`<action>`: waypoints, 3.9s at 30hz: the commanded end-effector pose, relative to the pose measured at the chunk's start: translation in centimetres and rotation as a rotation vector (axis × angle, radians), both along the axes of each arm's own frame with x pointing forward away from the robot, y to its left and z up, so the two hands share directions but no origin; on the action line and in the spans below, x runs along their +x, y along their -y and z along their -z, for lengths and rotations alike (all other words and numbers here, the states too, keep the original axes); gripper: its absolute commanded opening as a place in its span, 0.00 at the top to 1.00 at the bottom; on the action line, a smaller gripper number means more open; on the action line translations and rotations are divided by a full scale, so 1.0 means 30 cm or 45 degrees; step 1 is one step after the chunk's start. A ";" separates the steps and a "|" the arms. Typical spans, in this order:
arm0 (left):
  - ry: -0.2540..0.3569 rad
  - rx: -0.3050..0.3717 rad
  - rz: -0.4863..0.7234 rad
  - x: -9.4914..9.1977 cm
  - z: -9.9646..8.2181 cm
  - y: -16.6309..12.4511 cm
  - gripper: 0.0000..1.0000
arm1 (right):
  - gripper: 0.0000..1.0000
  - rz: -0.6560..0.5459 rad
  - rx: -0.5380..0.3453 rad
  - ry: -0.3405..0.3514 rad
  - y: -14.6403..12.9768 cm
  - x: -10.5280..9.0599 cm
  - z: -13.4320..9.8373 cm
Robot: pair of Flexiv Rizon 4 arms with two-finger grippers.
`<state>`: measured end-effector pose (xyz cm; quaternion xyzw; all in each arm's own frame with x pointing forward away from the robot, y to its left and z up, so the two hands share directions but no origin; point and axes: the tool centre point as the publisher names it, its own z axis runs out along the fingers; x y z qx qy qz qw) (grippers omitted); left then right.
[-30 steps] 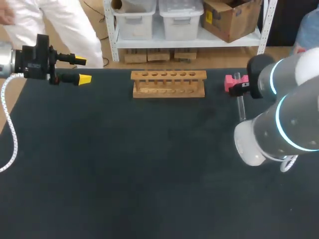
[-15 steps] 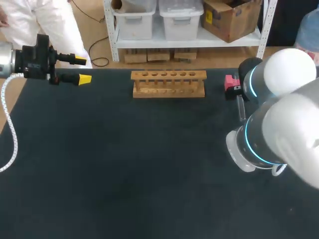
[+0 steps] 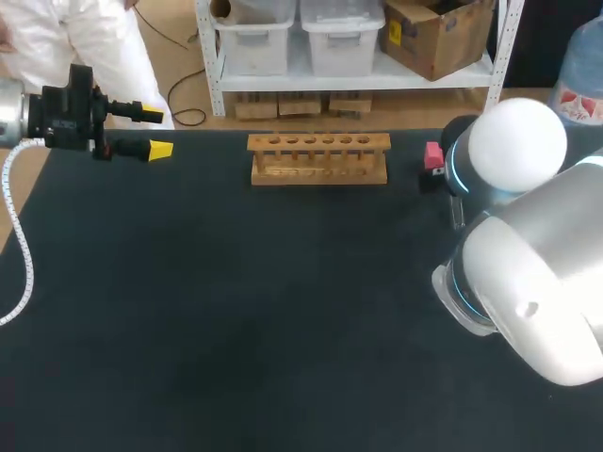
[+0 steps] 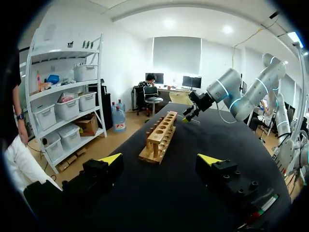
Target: Grasp the test tube, adjust it, and insert it.
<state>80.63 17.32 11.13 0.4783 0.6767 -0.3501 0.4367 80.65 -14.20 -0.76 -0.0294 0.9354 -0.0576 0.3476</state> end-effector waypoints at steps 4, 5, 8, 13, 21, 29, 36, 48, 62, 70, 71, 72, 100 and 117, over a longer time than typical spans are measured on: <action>0.006 -0.004 0.000 -0.001 0.004 -0.002 0.00 | 0.00 0.008 0.036 -0.011 -0.001 -0.021 0.005; 0.006 -0.004 0.000 -0.001 0.004 -0.002 0.00 | 0.00 0.013 0.041 -0.011 -0.006 -0.029 0.003; 0.006 -0.004 0.000 -0.001 0.004 -0.002 0.00 | 0.00 0.025 0.060 -0.017 -0.015 -0.050 0.005; 0.006 -0.004 0.000 -0.001 0.004 -0.002 0.00 | 0.00 0.019 0.075 -0.023 -0.024 -0.058 0.014; 0.006 -0.004 0.000 -0.001 0.004 -0.002 0.00 | 0.09 0.020 0.077 -0.017 -0.018 -0.046 0.021; 0.006 -0.004 0.000 -0.001 0.004 -0.002 0.00 | 0.57 -0.003 0.089 -0.013 -0.005 -0.039 0.025; 0.006 -0.004 0.000 -0.001 0.004 -0.002 0.00 | 0.60 -0.007 0.088 -0.017 0.005 -0.039 0.029; 0.006 -0.004 0.000 -0.001 0.004 -0.002 0.00 | 0.85 -0.003 0.089 -0.026 0.009 -0.045 0.031; 0.006 -0.004 0.000 -0.001 0.004 -0.002 0.00 | 1.00 0.061 0.086 -0.003 -0.002 -0.056 -0.012; 0.006 -0.004 0.000 -0.001 0.004 -0.002 0.00 | 1.00 0.079 0.095 0.045 -0.046 -0.082 -0.108; 0.006 -0.004 0.000 -0.001 0.004 -0.002 0.00 | 1.00 0.083 0.099 0.051 -0.055 -0.088 -0.121; 0.006 -0.004 0.000 -0.001 0.004 -0.002 0.00 | 1.00 0.085 0.104 0.056 -0.065 -0.094 -0.136; 0.006 -0.004 0.000 -0.001 0.004 -0.002 0.00 | 1.00 -0.058 0.300 0.129 -0.490 -0.083 -0.266; 0.006 -0.004 0.000 -0.001 0.004 -0.002 0.00 | 1.00 -0.085 0.268 0.098 -0.577 -0.051 -0.231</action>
